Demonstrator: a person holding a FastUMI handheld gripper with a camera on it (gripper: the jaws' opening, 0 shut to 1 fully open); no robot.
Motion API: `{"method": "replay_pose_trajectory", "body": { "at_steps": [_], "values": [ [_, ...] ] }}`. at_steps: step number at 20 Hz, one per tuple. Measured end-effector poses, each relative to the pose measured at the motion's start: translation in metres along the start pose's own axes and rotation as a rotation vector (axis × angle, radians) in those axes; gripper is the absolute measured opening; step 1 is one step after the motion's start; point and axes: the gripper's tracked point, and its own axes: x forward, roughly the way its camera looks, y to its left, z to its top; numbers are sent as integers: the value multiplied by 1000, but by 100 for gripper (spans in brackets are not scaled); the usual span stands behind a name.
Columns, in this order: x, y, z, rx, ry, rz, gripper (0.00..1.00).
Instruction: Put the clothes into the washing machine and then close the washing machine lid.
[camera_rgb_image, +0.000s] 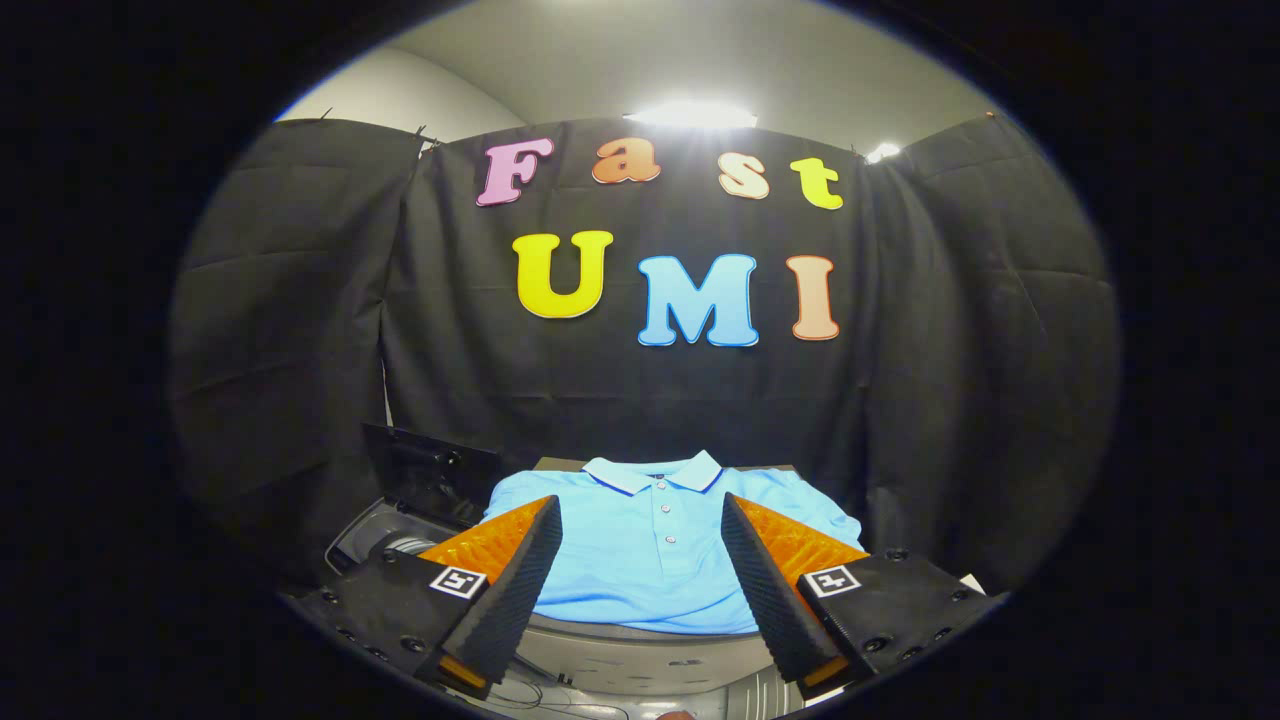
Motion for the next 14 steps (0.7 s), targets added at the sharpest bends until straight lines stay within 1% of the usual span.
{"method": "replay_pose_trajectory", "body": {
  "at_steps": [4,9,14],
  "values": [
    [26,-9,-7,10,51,10,99],
    [60,-20,-27,24,152,26,99],
    [88,-23,-39,34,224,59,99]
  ]
}}
